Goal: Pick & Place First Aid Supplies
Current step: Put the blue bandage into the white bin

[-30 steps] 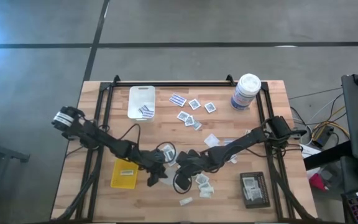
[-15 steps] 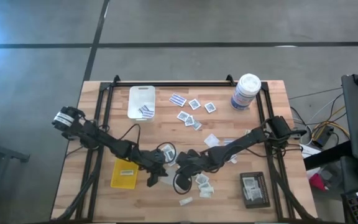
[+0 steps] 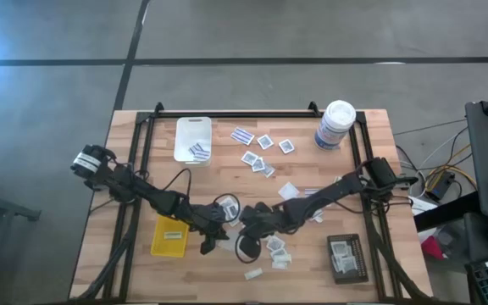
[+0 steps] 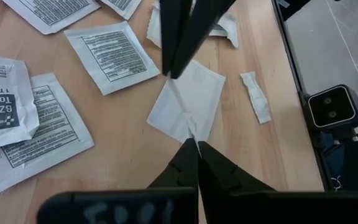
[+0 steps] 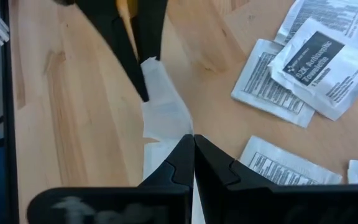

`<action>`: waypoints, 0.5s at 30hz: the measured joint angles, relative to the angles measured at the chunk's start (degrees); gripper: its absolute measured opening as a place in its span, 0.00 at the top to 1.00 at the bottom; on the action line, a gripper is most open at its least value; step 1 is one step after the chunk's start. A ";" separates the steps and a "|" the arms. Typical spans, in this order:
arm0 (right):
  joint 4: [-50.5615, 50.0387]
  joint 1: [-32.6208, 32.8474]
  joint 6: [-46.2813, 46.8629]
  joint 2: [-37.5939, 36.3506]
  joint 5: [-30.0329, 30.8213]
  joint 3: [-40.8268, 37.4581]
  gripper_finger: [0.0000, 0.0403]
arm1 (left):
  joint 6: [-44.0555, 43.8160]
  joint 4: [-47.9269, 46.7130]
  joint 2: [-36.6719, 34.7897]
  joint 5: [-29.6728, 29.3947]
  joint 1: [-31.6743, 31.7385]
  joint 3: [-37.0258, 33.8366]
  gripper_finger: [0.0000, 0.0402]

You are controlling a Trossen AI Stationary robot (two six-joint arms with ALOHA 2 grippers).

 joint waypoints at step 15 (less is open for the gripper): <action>-3.93 -1.75 -0.41 -2.19 -3.45 0.00 0.75 | 0.02 -3.38 -0.84 0.79 0.55 0.00 1.00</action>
